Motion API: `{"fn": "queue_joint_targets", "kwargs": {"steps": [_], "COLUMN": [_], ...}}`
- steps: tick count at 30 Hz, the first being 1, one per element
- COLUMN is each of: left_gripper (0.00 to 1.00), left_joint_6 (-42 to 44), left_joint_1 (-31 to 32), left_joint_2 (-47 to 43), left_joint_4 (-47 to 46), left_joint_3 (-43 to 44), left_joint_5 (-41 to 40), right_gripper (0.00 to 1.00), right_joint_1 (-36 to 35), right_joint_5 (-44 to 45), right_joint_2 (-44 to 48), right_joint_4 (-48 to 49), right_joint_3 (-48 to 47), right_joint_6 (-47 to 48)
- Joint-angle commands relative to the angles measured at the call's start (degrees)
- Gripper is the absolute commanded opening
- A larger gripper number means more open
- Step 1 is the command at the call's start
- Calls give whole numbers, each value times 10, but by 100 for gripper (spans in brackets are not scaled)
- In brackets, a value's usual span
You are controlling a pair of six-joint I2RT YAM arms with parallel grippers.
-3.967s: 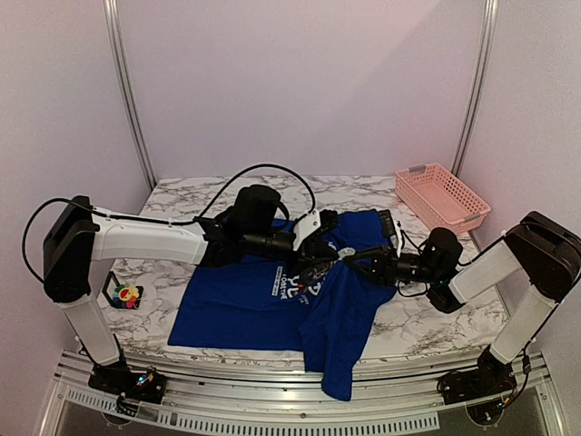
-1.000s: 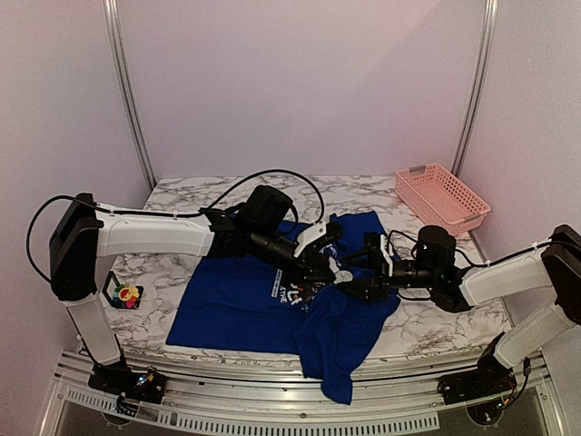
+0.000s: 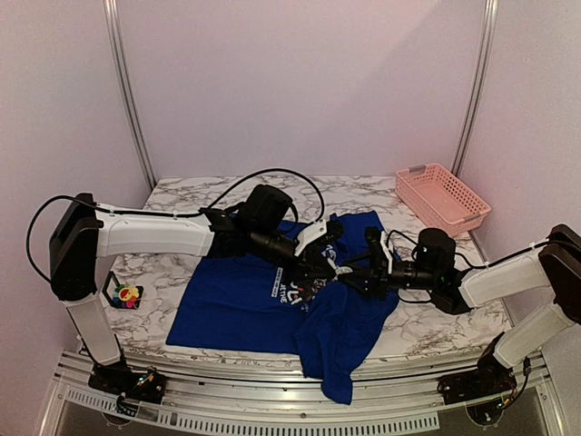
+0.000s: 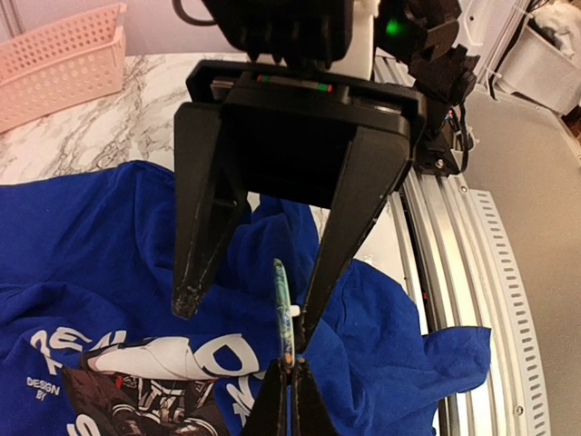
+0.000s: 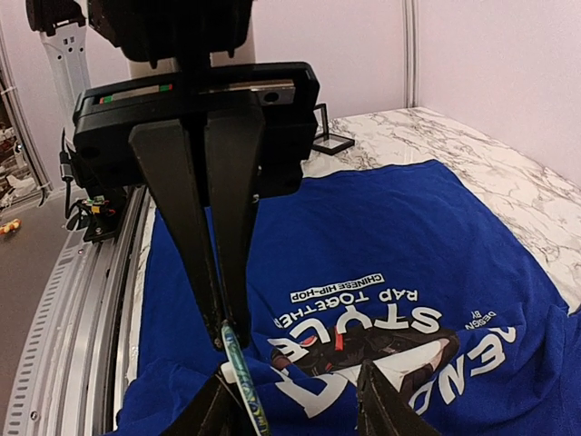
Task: Pin the brooch onto the clothing
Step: Cross the brooch on the flattened clothing.
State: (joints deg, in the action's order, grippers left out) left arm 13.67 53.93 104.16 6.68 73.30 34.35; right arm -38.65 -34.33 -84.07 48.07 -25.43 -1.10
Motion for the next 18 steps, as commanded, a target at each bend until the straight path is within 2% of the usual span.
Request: {"fn": "queue_joint_targets", "kwargs": {"steps": [1,11,18], "left_gripper": [0,0,0], "left_joint_6": [15,31,35], "left_joint_1": [16,23,25], "left_joint_2": [-14,-11,-14], "left_joint_4": [13,9,8], "left_joint_3": [-6,-4,-8], "left_joint_5": [15,17,14], "right_gripper": [43,45,31], "right_joint_1": [13,13,19], "right_joint_5": [25,12,29], "right_joint_2": [8,-11,-10], "right_joint_4": [13,-50,-30], "right_joint_3": [4,-44,-29], "right_joint_6": [-31,2,-29]}}
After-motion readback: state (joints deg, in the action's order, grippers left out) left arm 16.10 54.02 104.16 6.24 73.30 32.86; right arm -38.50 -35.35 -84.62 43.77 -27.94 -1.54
